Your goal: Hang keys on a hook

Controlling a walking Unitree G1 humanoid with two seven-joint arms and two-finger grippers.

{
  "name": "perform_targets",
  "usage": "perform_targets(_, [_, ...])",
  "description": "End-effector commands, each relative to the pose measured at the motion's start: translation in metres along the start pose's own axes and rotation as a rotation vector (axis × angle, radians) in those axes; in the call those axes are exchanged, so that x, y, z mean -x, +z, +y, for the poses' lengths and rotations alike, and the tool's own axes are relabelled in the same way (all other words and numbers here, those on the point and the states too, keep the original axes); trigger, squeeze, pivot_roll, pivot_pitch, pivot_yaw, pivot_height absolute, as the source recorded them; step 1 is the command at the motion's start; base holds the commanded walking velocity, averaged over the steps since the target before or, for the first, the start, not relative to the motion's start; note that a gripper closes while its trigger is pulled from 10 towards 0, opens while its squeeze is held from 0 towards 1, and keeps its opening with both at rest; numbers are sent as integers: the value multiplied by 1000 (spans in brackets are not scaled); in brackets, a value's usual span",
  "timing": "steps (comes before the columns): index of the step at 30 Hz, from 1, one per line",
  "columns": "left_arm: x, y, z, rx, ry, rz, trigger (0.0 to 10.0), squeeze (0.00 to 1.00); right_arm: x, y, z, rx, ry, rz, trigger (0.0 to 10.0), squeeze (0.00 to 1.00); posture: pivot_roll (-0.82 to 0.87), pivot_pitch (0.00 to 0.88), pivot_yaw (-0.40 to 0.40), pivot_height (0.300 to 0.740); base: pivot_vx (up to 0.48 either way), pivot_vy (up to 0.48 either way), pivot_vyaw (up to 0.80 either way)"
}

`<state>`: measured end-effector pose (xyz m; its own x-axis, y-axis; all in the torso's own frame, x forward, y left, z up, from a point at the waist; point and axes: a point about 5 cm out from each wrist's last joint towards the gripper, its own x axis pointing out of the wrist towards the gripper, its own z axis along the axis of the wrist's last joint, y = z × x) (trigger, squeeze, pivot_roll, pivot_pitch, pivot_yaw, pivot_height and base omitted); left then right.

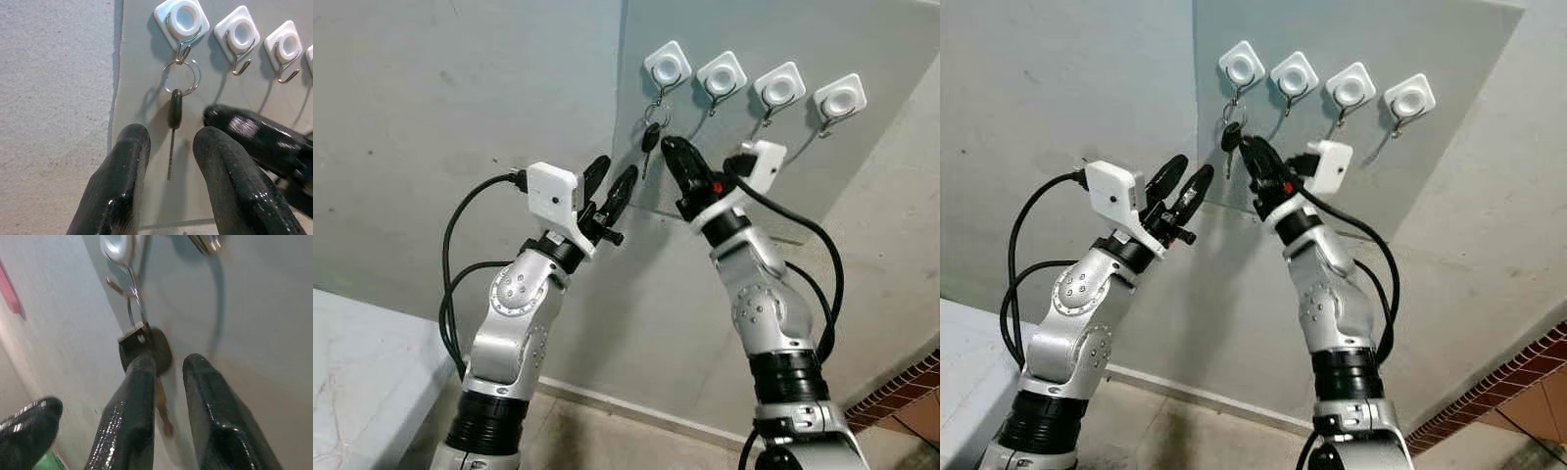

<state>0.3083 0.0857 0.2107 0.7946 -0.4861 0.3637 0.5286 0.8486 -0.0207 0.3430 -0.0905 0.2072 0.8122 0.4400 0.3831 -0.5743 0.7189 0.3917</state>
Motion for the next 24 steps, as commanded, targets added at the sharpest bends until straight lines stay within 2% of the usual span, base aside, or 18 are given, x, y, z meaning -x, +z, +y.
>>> perform_targets(1, [2, -7, 1, -1, 14, 29, 10000, 0, 4, 0, 3, 15, 21, 4, 10000, 1000, 126, 0, -66, 736, 0, 0, 0])
perform_targets(5, [11, -26, 4, 9, 52, 91, 10000, 0, 24, -12, -5, 36, -23, 38, 10000, 1000, 121, 0, -60, 736, 0, 0, 0])
perform_targets(6, [11, -26, 4, 9, 52, 91, 10000, 0, 24, -12, -5, 36, -23, 38, 10000, 1000, 121, 0, -60, 736, 0, 0, 0])
perform_targets(10, [25, -50, 7, 15, 94, 176, 10000, 0, 49, -25, -20, 77, -110, 74, 10000, 1000, 114, 0, -53, 736, 0, 0, 0])
perform_targets(12, [27, -54, 8, 12, 99, 185, 10000, 0, 53, -27, -22, 82, -124, 83, 10000, 1000, 111, 0, -49, 736, 0, 0, 0])
perform_targets(15, [41, -83, 11, 55, 147, 284, 10000, 0, 79, -50, -39, 145, -210, 178, 10000, 1000, 103, 0, -43, 736, 0, 0, 0])
perform_targets(19, [66, -119, 8, 54, 154, 398, 10000, 0, 114, -81, -63, 249, -338, 306, 10000, 1000, 94, 0, -31, 736, 0, 0, 0])
perform_targets(22, [80, -138, 7, 69, 158, 474, 10000, 0, 131, -94, -72, 303, -399, 384, 10000, 1000, 93, 0, -26, 736, 0, 0, 0])
perform_targets(23, [80, -138, 7, 69, 158, 474, 10000, 0, 131, -94, -72, 303, -399, 384, 10000, 1000, 93, 0, -26, 736, 0, 0, 0])
perform_targets(24, [86, -146, 7, 84, 166, 510, 10000, 0, 138, -100, -75, 304, -417, 422, 10000, 1000, 91, 0, -26, 736, 0, 0, 0])
